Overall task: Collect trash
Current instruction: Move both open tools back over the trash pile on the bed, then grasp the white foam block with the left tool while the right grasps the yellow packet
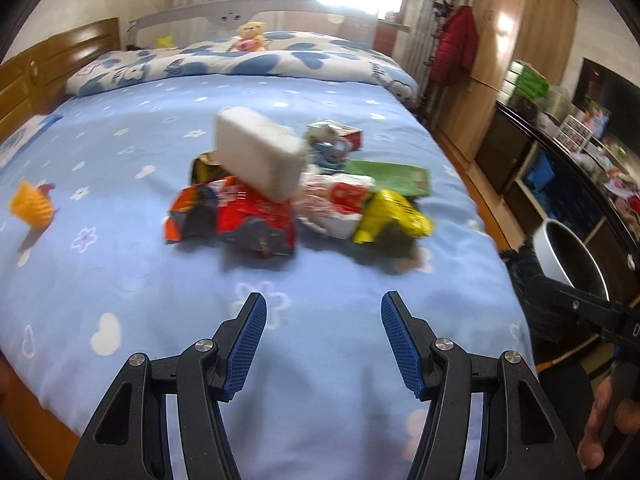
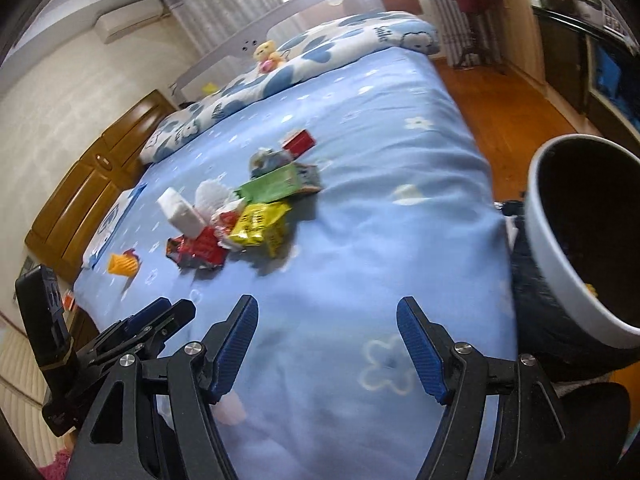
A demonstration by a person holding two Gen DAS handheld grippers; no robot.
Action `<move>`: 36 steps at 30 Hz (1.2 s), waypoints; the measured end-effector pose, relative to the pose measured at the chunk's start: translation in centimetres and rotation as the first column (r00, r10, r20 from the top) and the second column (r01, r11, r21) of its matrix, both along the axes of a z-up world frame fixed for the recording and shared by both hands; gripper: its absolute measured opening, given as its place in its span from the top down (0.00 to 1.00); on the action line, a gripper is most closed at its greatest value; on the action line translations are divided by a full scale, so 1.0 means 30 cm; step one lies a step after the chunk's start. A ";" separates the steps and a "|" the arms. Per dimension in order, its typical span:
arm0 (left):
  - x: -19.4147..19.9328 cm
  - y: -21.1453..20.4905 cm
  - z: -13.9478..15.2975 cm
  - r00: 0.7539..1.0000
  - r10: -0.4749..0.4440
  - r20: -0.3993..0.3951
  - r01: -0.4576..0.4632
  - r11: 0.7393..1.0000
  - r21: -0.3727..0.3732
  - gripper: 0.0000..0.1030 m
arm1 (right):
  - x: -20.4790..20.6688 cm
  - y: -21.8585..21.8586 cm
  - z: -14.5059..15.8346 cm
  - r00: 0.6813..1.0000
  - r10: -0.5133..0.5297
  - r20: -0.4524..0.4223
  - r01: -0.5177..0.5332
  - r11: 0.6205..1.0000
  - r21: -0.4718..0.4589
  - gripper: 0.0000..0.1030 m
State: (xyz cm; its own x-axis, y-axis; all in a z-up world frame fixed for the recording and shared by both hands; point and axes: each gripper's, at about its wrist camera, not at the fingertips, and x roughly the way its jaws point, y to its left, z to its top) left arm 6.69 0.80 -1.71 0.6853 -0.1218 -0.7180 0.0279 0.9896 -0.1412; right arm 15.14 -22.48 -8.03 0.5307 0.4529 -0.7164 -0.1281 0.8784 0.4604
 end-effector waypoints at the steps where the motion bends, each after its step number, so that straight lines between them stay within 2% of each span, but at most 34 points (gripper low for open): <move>1: 0.007 0.005 0.005 1.000 0.009 -0.001 -0.009 1.000 -0.001 0.42 | 0.008 0.012 -0.001 1.000 0.007 -0.002 -0.007 1.000 0.002 0.29; 5: 0.001 0.031 0.022 0.999 0.045 0.005 -0.045 0.999 -0.002 0.42 | 0.035 0.060 -0.007 1.000 0.022 0.001 -0.022 1.000 -0.002 0.29; 11: 0.060 0.043 0.016 0.997 0.080 -0.010 -0.079 0.997 0.011 0.42 | 0.091 0.118 -0.026 0.999 0.034 0.004 -0.034 0.999 -0.001 0.29; 21: 0.243 0.044 -0.001 0.995 0.099 -0.019 -0.099 0.995 0.013 0.43 | 0.222 0.235 -0.046 0.998 0.061 -0.012 -0.061 0.997 0.036 0.29; 23: 0.281 0.046 -0.014 0.995 0.093 -0.029 -0.093 0.996 0.014 0.45 | 0.252 0.254 -0.062 0.998 0.062 -0.024 -0.061 0.998 0.035 0.29; 24: 0.299 0.048 -0.021 0.996 0.088 -0.034 -0.087 0.996 0.014 0.51 | 0.265 0.262 -0.074 0.998 0.060 -0.033 -0.058 0.998 0.035 0.30; 25: 0.315 0.048 -0.029 0.996 0.078 -0.041 -0.078 0.997 0.011 0.65 | 0.278 0.267 -0.088 0.997 0.057 -0.046 -0.055 0.998 0.039 0.33; 26: 0.332 0.044 -0.040 0.997 0.063 -0.051 -0.063 0.998 0.003 0.75 | 0.288 0.270 -0.101 0.997 0.057 -0.058 -0.055 0.997 0.046 0.46; 27: 0.341 0.044 -0.045 0.997 0.055 -0.059 -0.055 0.998 -0.001 0.89 | 0.291 0.273 -0.111 0.996 0.061 -0.069 -0.058 0.997 0.049 0.56; 28: 0.350 0.045 -0.051 0.997 0.050 -0.062 -0.051 0.999 -0.004 0.96 | 0.293 0.279 -0.119 0.994 0.069 -0.083 -0.065 0.997 0.047 0.76; 31: 0.339 0.045 -0.051 0.998 0.041 -0.047 -0.041 0.999 -0.012 1.00 | 0.266 0.275 -0.107 0.995 0.081 -0.058 -0.079 0.996 0.043 0.84; 32: 0.326 0.044 -0.048 0.998 0.038 -0.042 -0.039 0.999 -0.014 1.00 | 0.250 0.272 -0.097 0.995 0.088 -0.045 -0.087 0.995 0.041 0.94; 33: 0.311 0.046 -0.046 0.999 0.036 -0.039 -0.037 0.999 -0.017 1.00 | 0.238 0.269 -0.092 0.995 0.093 -0.042 -0.091 0.995 0.041 0.99; 36: 0.256 0.055 -0.041 0.999 0.021 -0.034 -0.023 0.999 -0.043 1.00 | 0.190 0.243 -0.067 0.995 0.095 -0.029 -0.094 0.994 0.050 1.00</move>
State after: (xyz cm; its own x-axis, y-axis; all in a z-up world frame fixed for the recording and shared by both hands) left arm 14.37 2.45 -2.94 0.6636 -0.1385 -0.7352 0.0005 0.9828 -0.1847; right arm 20.85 -15.19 -10.05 0.4615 0.5347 -0.7079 -0.1941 0.8395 0.5076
